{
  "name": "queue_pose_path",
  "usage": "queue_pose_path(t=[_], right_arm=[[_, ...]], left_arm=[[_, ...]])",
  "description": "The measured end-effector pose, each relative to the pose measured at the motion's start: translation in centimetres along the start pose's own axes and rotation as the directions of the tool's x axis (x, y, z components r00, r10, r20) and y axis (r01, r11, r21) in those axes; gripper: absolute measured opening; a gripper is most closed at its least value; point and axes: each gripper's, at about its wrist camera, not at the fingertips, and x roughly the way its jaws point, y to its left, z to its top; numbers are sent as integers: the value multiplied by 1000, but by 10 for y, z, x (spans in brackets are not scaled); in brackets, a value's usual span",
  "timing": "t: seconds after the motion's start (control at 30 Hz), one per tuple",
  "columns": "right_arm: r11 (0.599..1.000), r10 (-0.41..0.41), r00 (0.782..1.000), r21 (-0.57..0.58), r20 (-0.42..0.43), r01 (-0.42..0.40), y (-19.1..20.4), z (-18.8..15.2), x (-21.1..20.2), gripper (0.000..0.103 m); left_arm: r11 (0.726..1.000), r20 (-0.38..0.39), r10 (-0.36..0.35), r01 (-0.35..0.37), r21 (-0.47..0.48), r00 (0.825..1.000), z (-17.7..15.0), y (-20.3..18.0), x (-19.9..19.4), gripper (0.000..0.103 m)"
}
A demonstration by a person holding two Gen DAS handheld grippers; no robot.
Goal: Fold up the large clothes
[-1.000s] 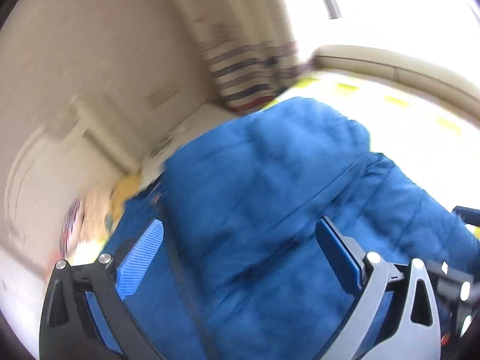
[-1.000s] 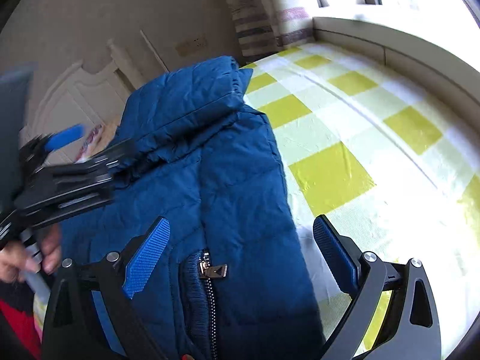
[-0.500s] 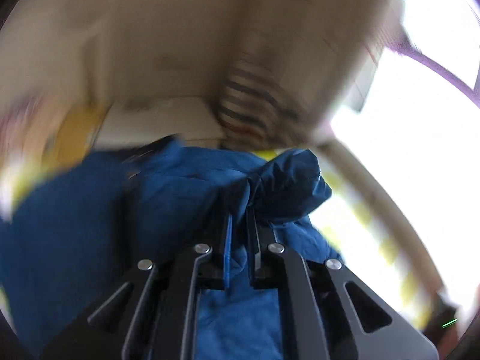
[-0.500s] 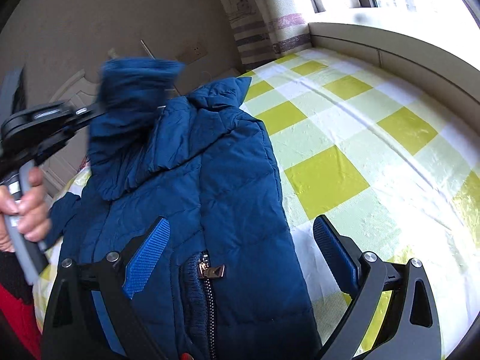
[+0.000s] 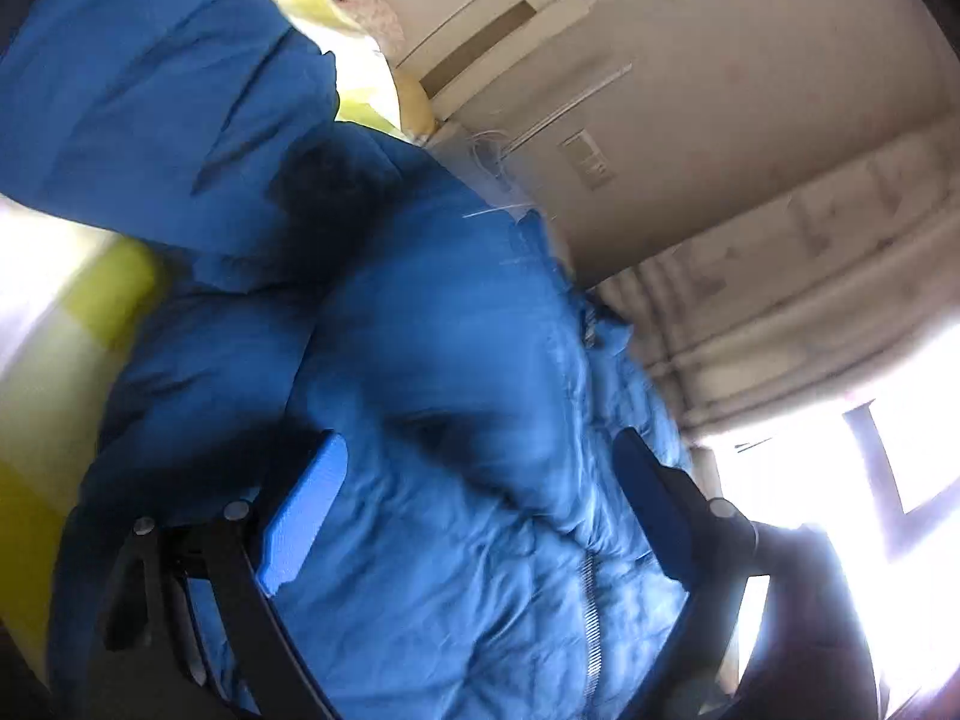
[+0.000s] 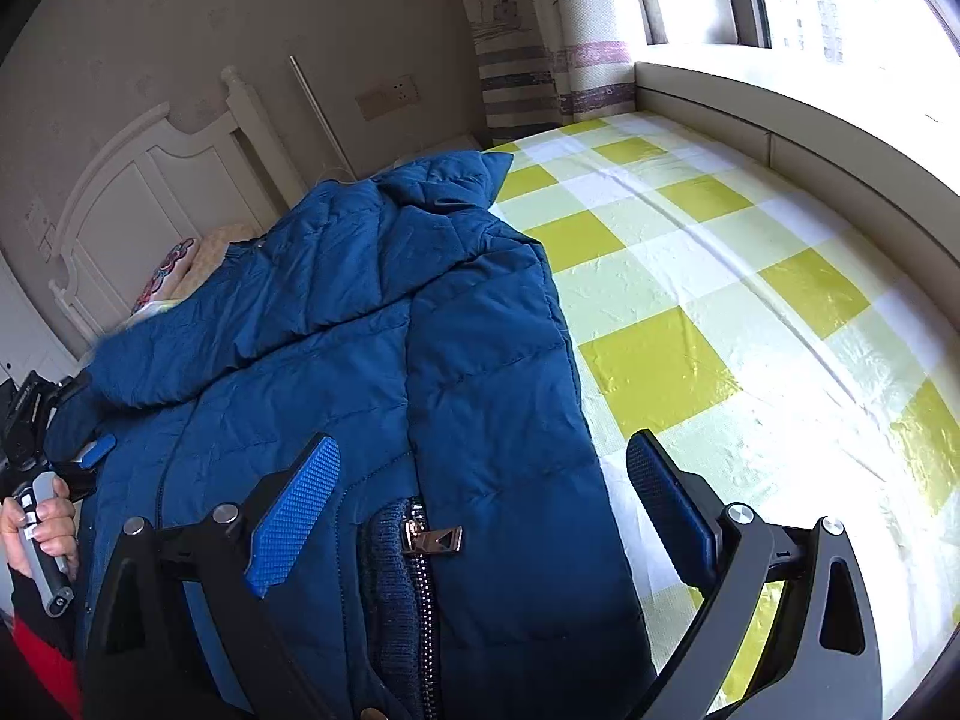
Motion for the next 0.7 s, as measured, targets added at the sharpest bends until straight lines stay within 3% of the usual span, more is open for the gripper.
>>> queue_pose_path(t=[0.07, 0.1, 0.23, 0.33, 0.37, 0.47, 0.6, 0.67, 0.7], right_arm=[[1000, -14, 1000, -4, 4, 14, 0, 1, 0, 94], [1000, -27, 1000, -10, 8, 27, 1, 1, 0, 94], [990, -105, 994, -91, 23, 106, 15, 1, -3, 94], [966, -141, 987, -209, 76, 154, 39, 7, -6, 94], [957, -143, 985, -242, 93, 162, 48, 13, -5, 94], [934, -151, 983, -311, 100, 175, 78, 41, 10, 94], [928, -70, 994, -359, 80, 94, 121, 79, 44, 94], [929, -30, 999, -370, -25, 19, 136, 90, 81, 96], [911, -95, 989, -410, -110, 41, 142, 89, 107, 96]], left_arm=[[1000, 3, -2, 2, 4, 1000, 5, -2, 7, 85], [1000, 4, 17, -17, 16, 1000, 5, -4, 9, 75], [980, 28, 155, -157, 118, 988, 1, -21, 21, 69], [894, 168, 276, -318, 316, 946, -18, -54, 8, 78], [851, 213, 293, -356, 386, 932, -24, -67, 8, 87], [755, 263, 314, -408, 513, 912, -27, -93, 21, 99], [693, 235, 382, -445, 567, 894, -19, -95, 49, 100], [688, 178, 422, -442, 576, 889, -17, -80, 65, 100], [688, 149, 440, -439, 578, 886, -16, -72, 73, 100]])
